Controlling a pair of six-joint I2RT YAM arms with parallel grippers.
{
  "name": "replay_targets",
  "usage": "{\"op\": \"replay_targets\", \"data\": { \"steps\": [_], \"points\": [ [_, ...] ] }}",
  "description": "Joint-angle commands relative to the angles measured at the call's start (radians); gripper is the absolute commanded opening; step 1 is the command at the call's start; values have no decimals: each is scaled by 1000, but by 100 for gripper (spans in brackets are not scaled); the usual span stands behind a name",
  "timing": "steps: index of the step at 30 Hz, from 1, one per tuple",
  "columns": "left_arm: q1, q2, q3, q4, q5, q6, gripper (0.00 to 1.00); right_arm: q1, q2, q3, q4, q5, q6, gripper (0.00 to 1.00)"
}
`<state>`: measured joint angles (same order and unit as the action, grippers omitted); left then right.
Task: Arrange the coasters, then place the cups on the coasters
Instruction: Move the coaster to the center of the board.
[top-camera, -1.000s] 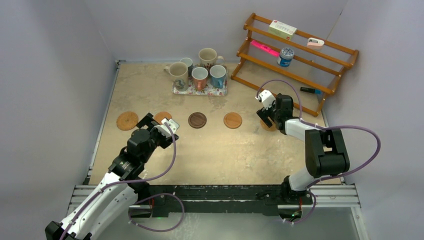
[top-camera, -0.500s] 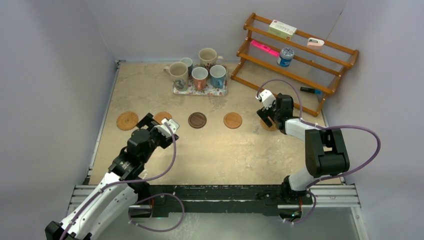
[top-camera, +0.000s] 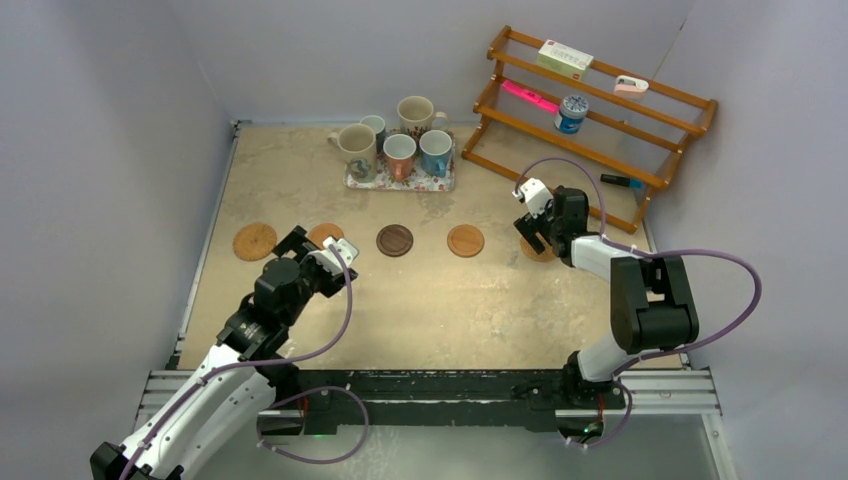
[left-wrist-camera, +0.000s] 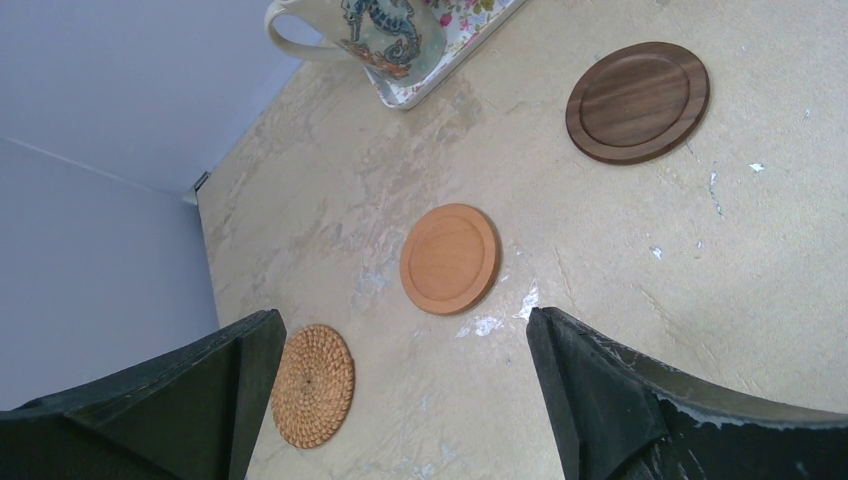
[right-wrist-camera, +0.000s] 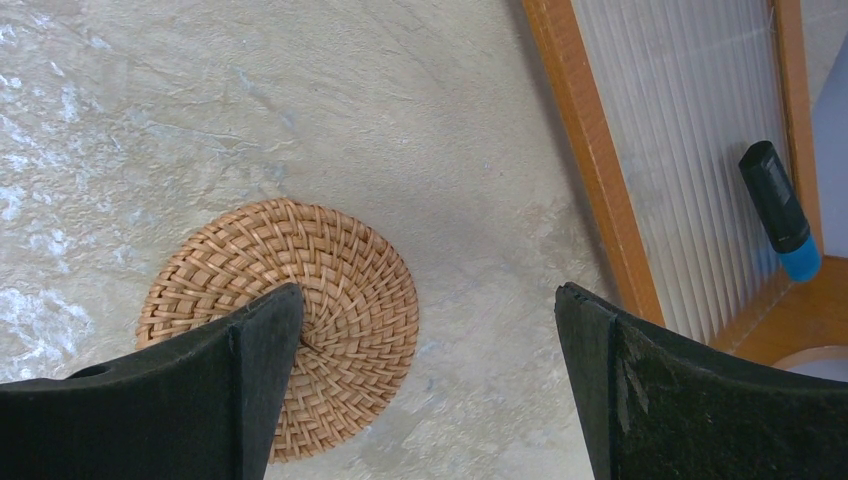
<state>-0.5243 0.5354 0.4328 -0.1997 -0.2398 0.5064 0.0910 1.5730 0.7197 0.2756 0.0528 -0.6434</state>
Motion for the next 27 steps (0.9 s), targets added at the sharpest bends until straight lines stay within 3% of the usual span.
{"op": "replay_targets", "data": {
  "steps": [1,18,27],
  "points": [
    [4,-3,4,25,-4,-27,100,8,-6,7,-51,-51,13,99],
    [4,-2,5,25,-6,-26,100,24,-31,-13,-36,-4,1,99],
    [4,-4,6,26,-6,-28,100,24,-81,70,-72,28,6,99]
  ]
}}
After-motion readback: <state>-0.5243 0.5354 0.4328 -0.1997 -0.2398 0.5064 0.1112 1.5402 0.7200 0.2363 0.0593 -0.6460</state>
